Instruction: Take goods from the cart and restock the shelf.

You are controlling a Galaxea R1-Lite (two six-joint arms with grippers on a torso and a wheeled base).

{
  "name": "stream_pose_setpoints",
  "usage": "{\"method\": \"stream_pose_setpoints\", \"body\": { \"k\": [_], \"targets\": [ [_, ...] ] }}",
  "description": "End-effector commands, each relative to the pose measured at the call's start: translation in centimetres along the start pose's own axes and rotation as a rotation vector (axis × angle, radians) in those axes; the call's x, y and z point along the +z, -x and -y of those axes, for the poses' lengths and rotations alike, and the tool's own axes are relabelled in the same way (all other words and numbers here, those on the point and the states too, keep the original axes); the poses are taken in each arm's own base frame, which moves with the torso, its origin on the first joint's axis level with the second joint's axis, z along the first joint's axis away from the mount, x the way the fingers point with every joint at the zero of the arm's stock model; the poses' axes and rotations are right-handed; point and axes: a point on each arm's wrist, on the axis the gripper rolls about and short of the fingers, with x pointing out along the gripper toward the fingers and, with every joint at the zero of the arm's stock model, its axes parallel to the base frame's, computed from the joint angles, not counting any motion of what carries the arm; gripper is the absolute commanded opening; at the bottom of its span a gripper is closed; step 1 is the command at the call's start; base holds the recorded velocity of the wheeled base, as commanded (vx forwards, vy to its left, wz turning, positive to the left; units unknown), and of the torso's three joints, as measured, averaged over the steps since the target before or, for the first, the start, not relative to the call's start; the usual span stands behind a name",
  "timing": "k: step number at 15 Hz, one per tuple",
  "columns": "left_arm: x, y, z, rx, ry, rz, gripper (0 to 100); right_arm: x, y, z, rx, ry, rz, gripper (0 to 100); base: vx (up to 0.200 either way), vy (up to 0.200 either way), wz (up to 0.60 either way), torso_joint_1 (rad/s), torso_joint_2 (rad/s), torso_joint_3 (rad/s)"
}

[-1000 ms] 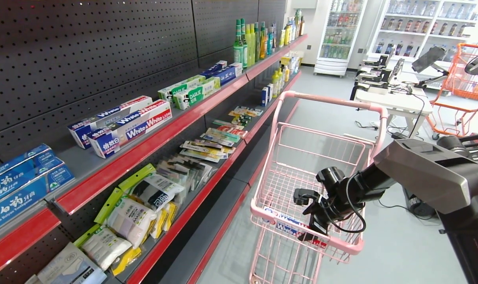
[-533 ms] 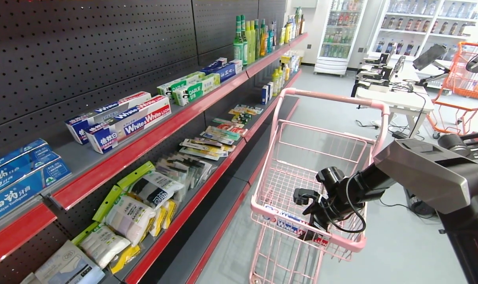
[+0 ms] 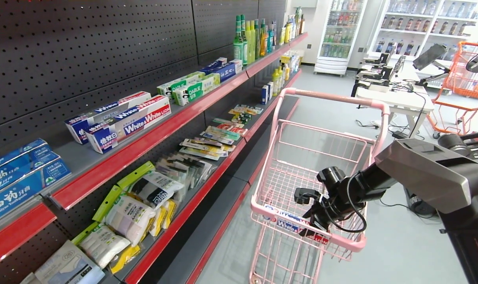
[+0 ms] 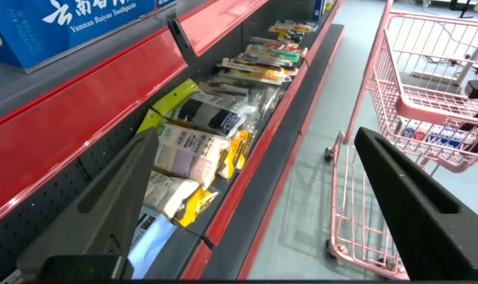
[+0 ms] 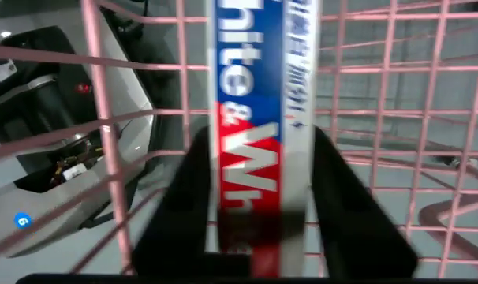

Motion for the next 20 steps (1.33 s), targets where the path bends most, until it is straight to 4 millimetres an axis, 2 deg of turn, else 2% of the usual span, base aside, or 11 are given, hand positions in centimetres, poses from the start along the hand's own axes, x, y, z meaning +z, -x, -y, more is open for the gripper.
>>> {"method": "stream_pose_setpoints", "body": {
  "k": [1,4,7,10,14,17,18,19,20],
  "targets": [
    [0.0,0.0,0.0,0.0,0.0,-0.001,100,0.1,0.0,0.1,-0.009,-0.001,0.004,0,0.0,0.0,0.0,0.0,0.0,0.0],
    [0.0,0.0,0.0,0.0,0.0,-0.001,100,0.0,0.0,0.1,-0.021,-0.014,-0.012,0,0.0,0.0,0.0,0.0,0.0,0.0],
    [0.0,0.0,0.0,0.0,0.0,-0.001,100,0.3,0.0,0.1,-0.053,-0.122,-0.026,0,0.0,0.0,0.0,0.0,0.0,0.0],
    [0.0,0.0,0.0,0.0,0.0,-0.001,100,1.9,1.4,1.5,-0.13,-0.238,0.061,0,0.0,0.0,0.0,0.0,0.0,0.0],
    [0.0,0.0,0.0,0.0,0.0,-0.001,100,3.5,6.4,2.8,-0.255,-0.315,0.172,0,0.0,0.0,0.0,0.0,0.0,0.0],
    [0.0,0.0,0.0,0.0,0.0,-0.001,100,5.8,11.3,2.5,-0.386,-0.527,0.26,0,0.0,0.0,0.0,0.0,0.0,0.0],
    [0.0,0.0,0.0,0.002,0.0,0.0,100,6.7,14.3,1.8,-0.48,-0.625,0.301,0,0.0,0.0,0.0,0.0,0.0,0.0],
    [0.0,0.0,0.0,0.0,0.0,-0.001,100,6.9,14.9,1.7,-0.494,-0.637,0.311,0,0.0,0.0,0.0,0.0,0.0,0.0],
    [0.0,0.0,0.0,0.0,0.0,-0.001,100,7.5,18.5,0.4,-0.574,-0.686,0.368,0,0.0,0.0,0.0,0.0,0.0,0.0]
  ]
}}
